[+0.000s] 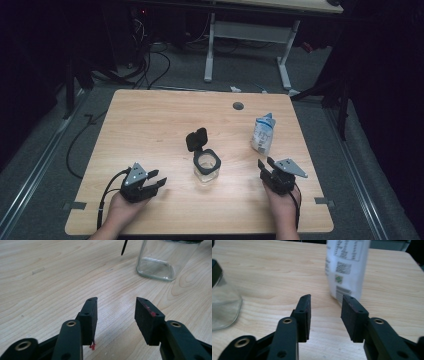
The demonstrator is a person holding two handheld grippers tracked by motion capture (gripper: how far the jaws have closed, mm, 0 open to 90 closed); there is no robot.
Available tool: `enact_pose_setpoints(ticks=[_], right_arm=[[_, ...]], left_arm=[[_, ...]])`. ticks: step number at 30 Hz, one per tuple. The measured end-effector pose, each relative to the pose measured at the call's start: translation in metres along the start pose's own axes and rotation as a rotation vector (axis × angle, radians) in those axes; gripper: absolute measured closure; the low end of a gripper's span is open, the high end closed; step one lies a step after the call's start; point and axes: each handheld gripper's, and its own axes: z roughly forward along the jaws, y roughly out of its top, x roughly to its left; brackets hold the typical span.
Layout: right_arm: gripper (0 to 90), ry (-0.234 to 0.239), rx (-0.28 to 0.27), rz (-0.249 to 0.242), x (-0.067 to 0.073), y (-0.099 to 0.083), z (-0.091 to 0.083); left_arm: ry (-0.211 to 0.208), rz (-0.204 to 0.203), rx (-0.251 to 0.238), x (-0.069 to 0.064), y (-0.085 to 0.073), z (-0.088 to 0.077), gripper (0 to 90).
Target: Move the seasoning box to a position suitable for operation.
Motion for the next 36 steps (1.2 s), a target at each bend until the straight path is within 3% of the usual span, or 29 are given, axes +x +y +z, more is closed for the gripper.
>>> enact_pose_setpoints(ticks=[5, 9, 14, 16, 21, 23, 26, 31, 36], right_arm=[[52.7, -0.018, -0.009, 0.015, -0.008, 0.004, 0.006], [50.3, -0.020, 0.006, 0.016, -0.020, 0.008, 0.015], [50.1, 0.031, 0.007, 0.008, -0.034, 0.014, 0.026], [49.5, 0.027, 0.007, 0.000, -0.036, 0.018, 0.030], [48.9, -0.007, 0.027, -0.008, -0.039, 0.029, 0.040], [51.0, -0.006, 0.007, -0.006, -0.040, 0.030, 0.042], [55.6, 0.004, 0.019, -0.005, -0.042, 0.032, 0.046], [57.4, -0.022, 0.028, -0.074, -0.036, 0.037, 0.054], [61.7, -0.001, 0.032, -0.086, -0.036, 0.041, 0.059]], left_arm=[[0.016, 0.000, -0.011, 0.001, -0.002, -0.001, 51.8], [0.026, -0.039, -0.031, 0.002, -0.003, -0.002, 51.3], [0.021, -0.078, -0.043, 0.001, -0.004, -0.004, 51.4], [0.027, -0.077, -0.047, 0.000, -0.003, -0.004, 50.6], [0.031, -0.048, -0.032, -0.003, -0.004, -0.003, 49.5], [0.029, -0.049, -0.032, -0.002, -0.005, -0.003, 49.4], [0.027, -0.053, -0.034, -0.001, -0.005, -0.003, 49.3], [0.031, -0.056, -0.035, 0.002, -0.006, -0.004, 49.2], [0.033, -0.060, -0.035, 0.002, -0.006, -0.003, 49.0]])
